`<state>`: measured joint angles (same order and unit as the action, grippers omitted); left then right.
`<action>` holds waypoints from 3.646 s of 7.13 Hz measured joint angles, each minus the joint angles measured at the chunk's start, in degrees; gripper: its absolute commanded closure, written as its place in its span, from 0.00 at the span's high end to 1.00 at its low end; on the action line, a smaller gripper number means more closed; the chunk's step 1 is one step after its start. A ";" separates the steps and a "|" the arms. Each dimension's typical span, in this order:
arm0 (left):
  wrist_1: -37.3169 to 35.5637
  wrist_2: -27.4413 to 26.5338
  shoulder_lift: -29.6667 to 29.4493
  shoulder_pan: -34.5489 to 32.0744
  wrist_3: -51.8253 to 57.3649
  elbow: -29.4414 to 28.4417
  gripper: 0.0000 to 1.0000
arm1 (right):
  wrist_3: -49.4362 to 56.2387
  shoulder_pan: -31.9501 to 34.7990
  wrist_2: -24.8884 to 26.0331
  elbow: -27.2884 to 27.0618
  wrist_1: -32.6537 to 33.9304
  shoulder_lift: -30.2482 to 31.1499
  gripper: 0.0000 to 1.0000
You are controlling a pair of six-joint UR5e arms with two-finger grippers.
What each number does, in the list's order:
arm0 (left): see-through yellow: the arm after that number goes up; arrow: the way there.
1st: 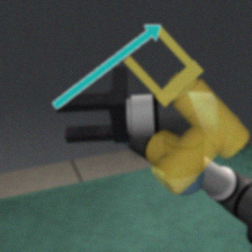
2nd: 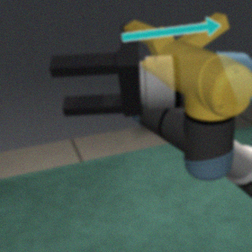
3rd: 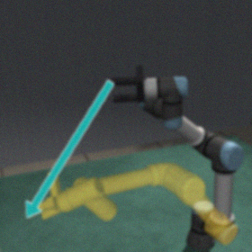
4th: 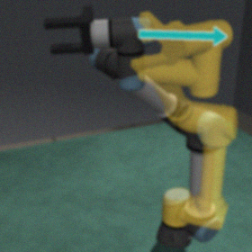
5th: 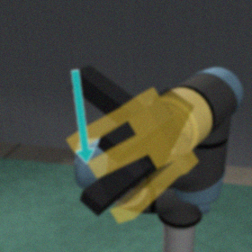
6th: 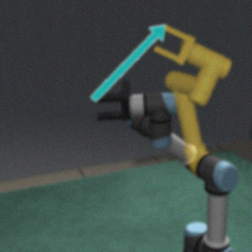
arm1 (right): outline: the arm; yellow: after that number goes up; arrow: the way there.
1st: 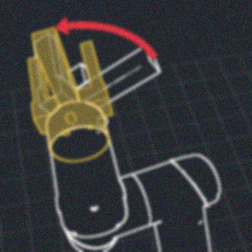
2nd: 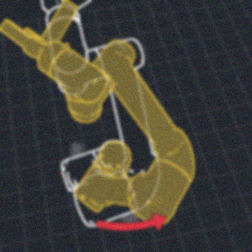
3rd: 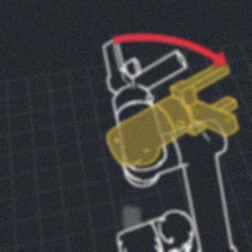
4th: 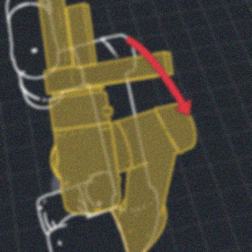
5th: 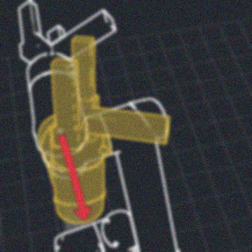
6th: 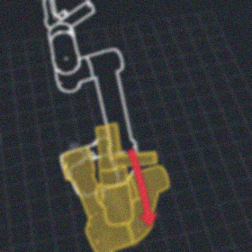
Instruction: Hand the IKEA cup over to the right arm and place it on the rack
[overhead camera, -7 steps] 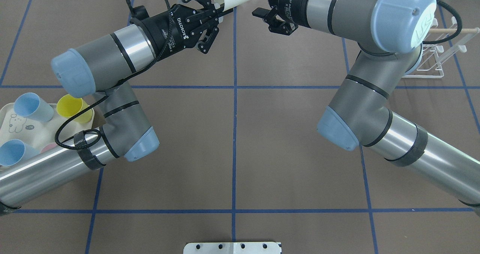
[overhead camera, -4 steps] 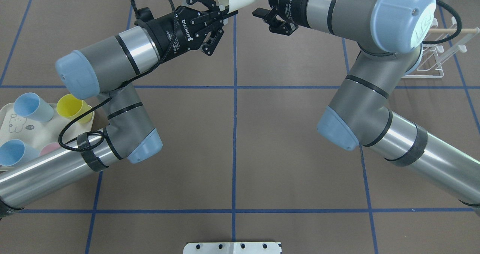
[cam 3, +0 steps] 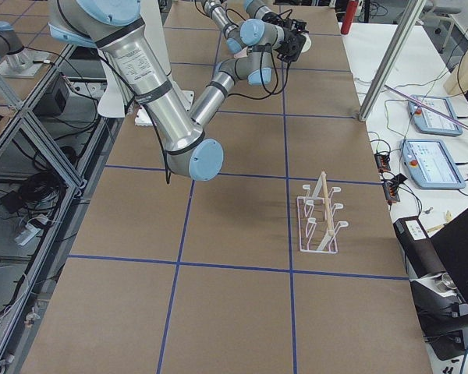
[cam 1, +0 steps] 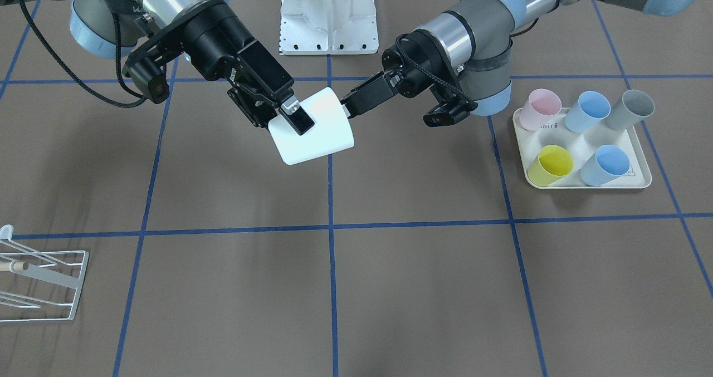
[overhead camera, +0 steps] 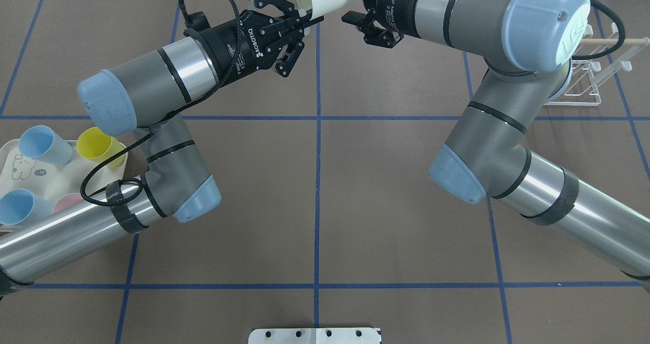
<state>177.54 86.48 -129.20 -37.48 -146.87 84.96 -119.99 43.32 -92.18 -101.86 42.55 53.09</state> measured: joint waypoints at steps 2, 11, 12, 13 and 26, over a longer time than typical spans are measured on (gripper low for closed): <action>0.01 0.00 0.00 0.10 0.00 -0.03 0.00 | -0.06 0.00 0.08 0.00 0.01 0.00 0.49; 0.33 0.10 0.87 0.02 1.13 0.17 1.00 | -0.46 3.27 0.19 0.26 -1.57 1.09 0.00; 0.27 0.17 0.88 -0.01 1.16 0.17 1.00 | 0.10 4.75 0.10 0.20 -1.59 2.51 0.00; 0.21 0.22 1.03 -0.06 2.22 0.15 1.00 | 2.22 6.46 -0.07 0.08 -1.59 4.77 0.00; -25.30 3.25 1.82 -0.05 33.25 8.35 1.00 | 69.25 28.55 0.21 20.44 4.37 12.63 0.00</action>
<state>152.25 89.74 -127.38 -37.53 -113.61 93.32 -50.74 71.88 -91.97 -81.42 46.92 65.72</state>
